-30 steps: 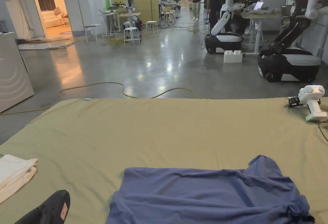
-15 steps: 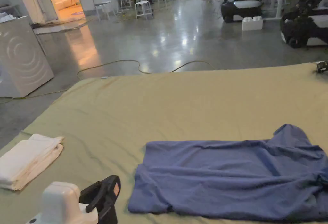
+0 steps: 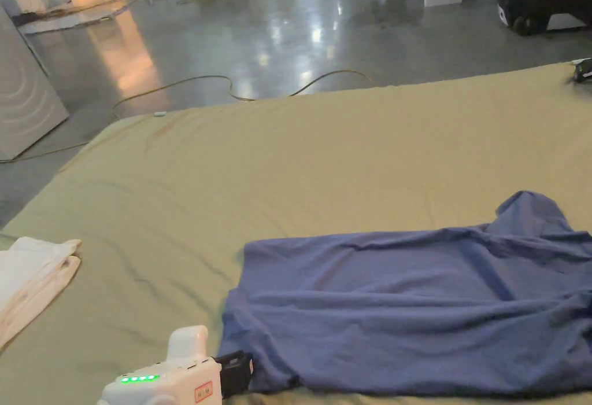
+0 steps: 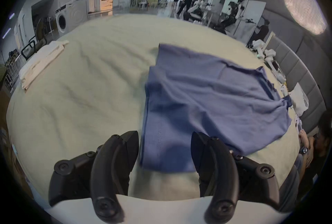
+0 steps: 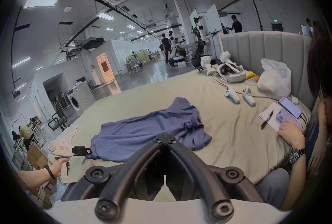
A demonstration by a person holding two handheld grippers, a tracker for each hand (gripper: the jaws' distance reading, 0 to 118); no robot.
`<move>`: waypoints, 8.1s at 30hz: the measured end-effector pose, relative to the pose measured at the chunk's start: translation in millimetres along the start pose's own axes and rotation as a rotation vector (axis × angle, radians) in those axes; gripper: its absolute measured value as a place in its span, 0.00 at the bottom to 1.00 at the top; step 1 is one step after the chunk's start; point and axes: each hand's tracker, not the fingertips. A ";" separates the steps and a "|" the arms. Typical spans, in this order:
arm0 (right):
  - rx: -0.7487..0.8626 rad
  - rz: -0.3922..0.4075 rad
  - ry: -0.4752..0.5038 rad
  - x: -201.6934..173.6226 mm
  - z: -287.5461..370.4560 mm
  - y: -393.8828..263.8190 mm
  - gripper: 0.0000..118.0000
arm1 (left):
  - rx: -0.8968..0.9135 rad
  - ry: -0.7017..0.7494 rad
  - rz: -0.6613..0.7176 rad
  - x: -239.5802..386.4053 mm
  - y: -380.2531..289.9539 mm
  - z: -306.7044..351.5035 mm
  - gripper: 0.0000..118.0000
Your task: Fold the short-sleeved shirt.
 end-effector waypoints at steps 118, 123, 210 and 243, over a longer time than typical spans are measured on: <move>-0.480 0.080 -0.044 31.0 -183.3 27.5 0.64 | -0.163 0.131 -0.129 26.7 94.9 -77.5 0.13; -0.621 0.161 -0.251 67.0 -298.3 30.6 0.64 | -0.186 0.155 -0.120 30.5 99.6 -78.0 0.13; 0.104 0.240 0.141 -74.1 77.8 4.6 0.00 | 0.143 -0.360 0.408 -68.3 -100.3 151.8 0.88; -0.019 0.207 0.115 -62.0 73.6 -10.3 0.00 | 0.100 -0.380 0.308 -91.6 -12.8 196.5 0.12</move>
